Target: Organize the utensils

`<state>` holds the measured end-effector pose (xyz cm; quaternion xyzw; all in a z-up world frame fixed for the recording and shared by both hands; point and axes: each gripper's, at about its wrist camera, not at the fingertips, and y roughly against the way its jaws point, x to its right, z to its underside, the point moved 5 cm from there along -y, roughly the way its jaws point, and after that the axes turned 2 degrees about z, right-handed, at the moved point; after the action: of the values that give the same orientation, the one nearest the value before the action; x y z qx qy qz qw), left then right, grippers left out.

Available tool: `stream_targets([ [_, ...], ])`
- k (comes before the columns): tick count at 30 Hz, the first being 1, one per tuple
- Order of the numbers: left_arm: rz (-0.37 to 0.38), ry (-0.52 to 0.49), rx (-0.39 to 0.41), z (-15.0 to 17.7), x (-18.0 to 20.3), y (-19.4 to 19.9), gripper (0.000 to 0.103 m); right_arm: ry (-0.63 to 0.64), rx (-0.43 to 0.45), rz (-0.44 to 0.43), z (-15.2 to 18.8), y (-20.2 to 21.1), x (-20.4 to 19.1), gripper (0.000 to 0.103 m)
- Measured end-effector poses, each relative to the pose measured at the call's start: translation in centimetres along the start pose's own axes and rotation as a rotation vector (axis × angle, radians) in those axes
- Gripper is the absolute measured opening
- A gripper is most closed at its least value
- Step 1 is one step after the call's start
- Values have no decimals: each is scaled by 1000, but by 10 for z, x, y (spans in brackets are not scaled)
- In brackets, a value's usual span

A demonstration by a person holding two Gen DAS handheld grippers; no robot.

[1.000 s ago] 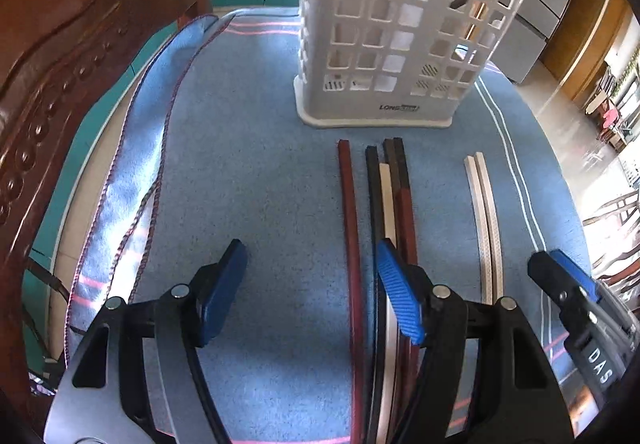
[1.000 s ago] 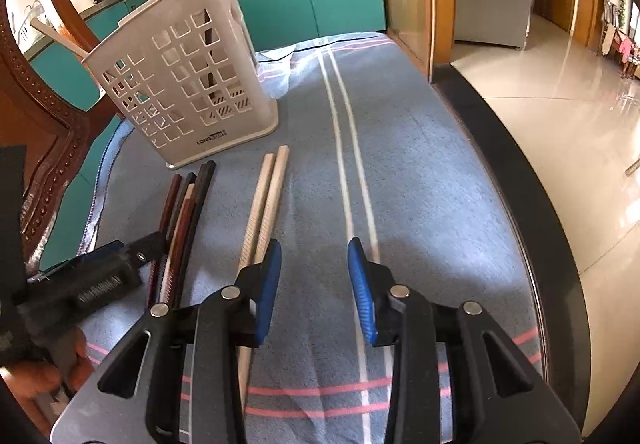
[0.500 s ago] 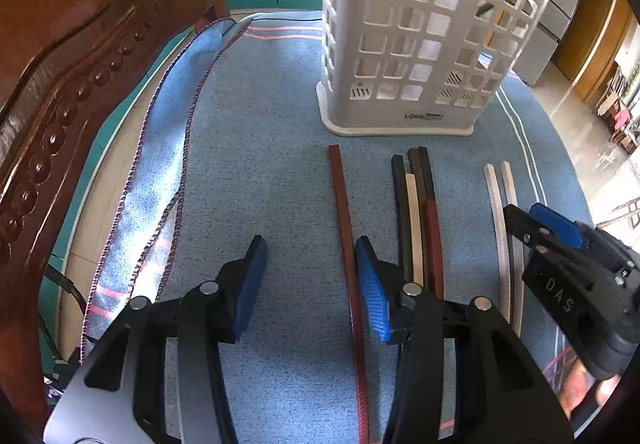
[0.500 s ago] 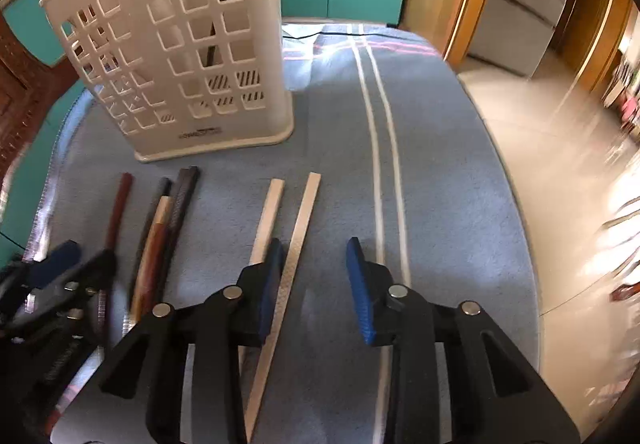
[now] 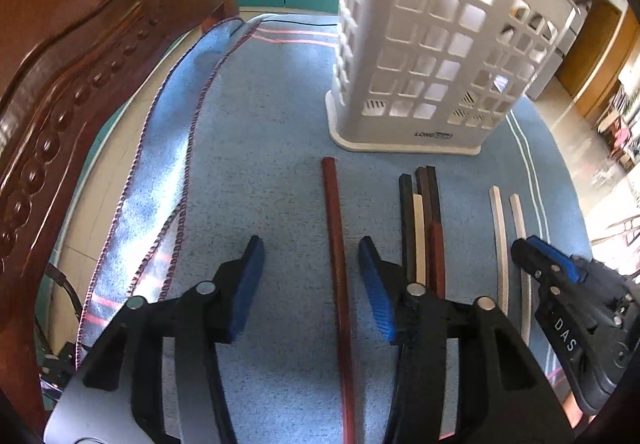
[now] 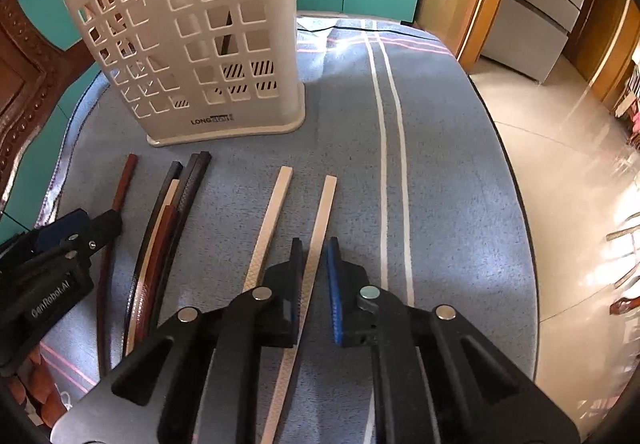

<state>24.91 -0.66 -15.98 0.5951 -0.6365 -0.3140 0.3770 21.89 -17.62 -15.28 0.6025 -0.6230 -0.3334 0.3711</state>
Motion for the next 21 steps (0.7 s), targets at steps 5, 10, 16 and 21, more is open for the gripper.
stream_targets([
  [5,-42,-39,13,1,7,-2,53,0,5,12,1,-1,-1,13],
  [10,-40,-39,12,1,6,-2,53,11,2,21,3,1,-5,13],
  [16,-42,-39,14,2,7,-1,50,31,6,40,3,2,-11,13],
  [21,-19,-46,14,3,8,3,8,25,14,25,5,3,-17,9],
])
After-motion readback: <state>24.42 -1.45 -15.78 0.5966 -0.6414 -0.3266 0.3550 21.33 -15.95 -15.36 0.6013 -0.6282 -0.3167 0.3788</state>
